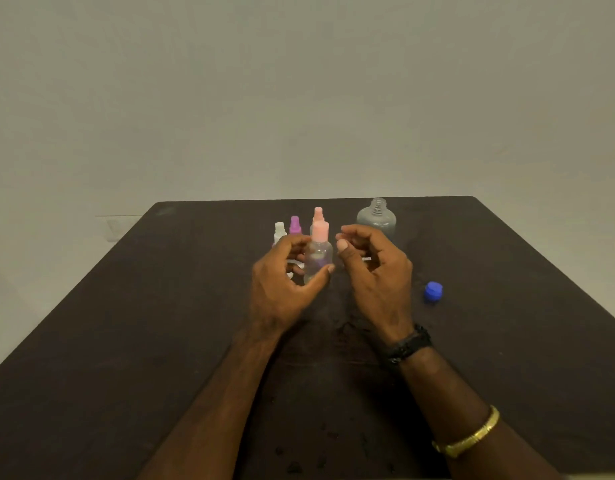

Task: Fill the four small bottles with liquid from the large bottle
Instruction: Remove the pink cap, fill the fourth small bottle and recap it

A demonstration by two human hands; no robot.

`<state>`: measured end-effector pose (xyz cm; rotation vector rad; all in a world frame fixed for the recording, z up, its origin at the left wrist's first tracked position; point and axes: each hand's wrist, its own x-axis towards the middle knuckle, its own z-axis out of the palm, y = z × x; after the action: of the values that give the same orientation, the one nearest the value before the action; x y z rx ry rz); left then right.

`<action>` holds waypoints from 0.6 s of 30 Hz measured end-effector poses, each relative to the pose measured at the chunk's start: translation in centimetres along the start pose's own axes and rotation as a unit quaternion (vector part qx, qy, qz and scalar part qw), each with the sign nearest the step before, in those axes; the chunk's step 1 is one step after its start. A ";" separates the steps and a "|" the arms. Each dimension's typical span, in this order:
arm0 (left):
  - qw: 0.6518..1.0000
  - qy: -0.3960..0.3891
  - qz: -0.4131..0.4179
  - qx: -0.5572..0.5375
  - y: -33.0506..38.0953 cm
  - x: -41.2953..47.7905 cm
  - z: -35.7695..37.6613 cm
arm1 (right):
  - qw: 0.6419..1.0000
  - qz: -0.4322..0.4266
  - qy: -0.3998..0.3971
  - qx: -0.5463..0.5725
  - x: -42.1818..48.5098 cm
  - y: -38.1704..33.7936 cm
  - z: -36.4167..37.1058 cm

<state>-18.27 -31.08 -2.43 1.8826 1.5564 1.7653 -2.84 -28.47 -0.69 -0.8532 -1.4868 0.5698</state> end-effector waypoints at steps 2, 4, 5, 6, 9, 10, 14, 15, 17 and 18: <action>1.000 -0.027 0.006 -0.009 0.1 -0.3 0.4 | 1.000 0.002 0.007 0.015 -0.1 -0.2 -0.3; 0.999 -0.045 0.010 -0.015 0.1 -0.5 0.7 | 1.000 0.004 0.006 0.021 -0.2 -0.3 -0.5; 0.998 -0.052 0.010 -0.016 0.0 -0.5 0.8 | 1.000 0.005 0.003 0.017 -0.2 -0.3 -0.6; 0.998 -0.058 0.012 -0.015 0.0 -0.5 0.8 | 1.000 0.006 -0.001 0.010 -0.1 -0.2 -0.7; 0.997 -0.080 0.021 -0.010 0.0 -0.7 1.0 | 1.000 0.013 -0.011 -0.012 0.1 0.3 -0.7; 0.996 -0.088 0.021 -0.010 0.1 -0.7 1.0 | 1.000 0.019 -0.013 -0.015 0.1 0.5 -0.8; 0.994 -0.110 0.012 -0.017 0.4 -0.9 1.2 | 0.999 0.037 -0.011 -0.011 0.4 0.8 -1.2; 0.993 -0.114 0.008 -0.019 0.4 -0.8 1.2 | 0.999 0.039 -0.009 -0.006 0.4 0.9 -1.3; 0.993 -0.116 0.002 -0.022 0.4 -0.8 1.2 | 0.999 0.045 -0.010 0.003 0.5 0.9 -1.4; 0.993 -0.116 0.001 -0.021 0.4 -0.8 1.2 | 0.999 0.047 -0.011 0.003 0.5 0.9 -1.4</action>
<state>-16.92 -31.17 -3.09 1.9857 1.4231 1.5028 -1.23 -27.71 -0.95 -0.9178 -1.4698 0.6538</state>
